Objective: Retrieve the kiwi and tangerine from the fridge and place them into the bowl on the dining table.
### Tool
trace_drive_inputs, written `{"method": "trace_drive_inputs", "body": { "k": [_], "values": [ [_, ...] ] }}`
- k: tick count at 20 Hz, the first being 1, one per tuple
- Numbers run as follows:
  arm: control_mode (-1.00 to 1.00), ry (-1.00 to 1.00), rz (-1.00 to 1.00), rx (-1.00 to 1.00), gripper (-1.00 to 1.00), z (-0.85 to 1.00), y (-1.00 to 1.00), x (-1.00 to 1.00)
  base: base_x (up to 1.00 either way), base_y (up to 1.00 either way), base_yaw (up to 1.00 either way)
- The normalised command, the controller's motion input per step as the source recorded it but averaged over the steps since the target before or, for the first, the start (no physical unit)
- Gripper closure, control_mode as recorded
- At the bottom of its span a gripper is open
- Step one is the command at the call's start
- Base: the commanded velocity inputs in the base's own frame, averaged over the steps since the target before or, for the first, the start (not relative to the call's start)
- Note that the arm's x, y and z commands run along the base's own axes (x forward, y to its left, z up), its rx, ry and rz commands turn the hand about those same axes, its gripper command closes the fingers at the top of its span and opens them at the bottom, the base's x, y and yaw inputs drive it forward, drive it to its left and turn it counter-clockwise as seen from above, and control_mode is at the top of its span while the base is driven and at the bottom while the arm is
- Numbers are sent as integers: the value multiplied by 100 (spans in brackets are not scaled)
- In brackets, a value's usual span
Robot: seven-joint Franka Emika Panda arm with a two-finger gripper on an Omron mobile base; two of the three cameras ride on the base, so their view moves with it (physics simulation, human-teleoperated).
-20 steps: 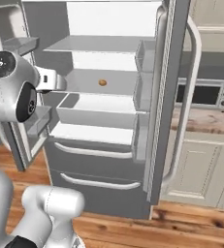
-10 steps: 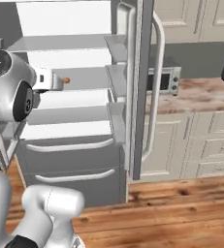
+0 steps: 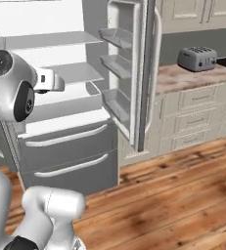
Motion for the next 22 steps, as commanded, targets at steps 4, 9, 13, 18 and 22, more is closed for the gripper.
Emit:
{"method": "trace_drive_inputs", "body": {
  "k": [4, 9, 13, 18, 22],
  "values": [
    [100, 0, 0, 0, 100, 0, 0, 0, -100, 24, -39],
    [100, 0, 0, 0, 100, 0, 0, 0, -98, 1, -38],
    [100, 0, 0, 0, 100, 0, 0, 0, -77, 0, -41],
    [100, 0, 0, 0, 100, 0, 0, 0, -59, 0, -43],
    [100, 0, 0, 0, 100, 0, 0, 0, -40, 0, -42]
  ]
}}
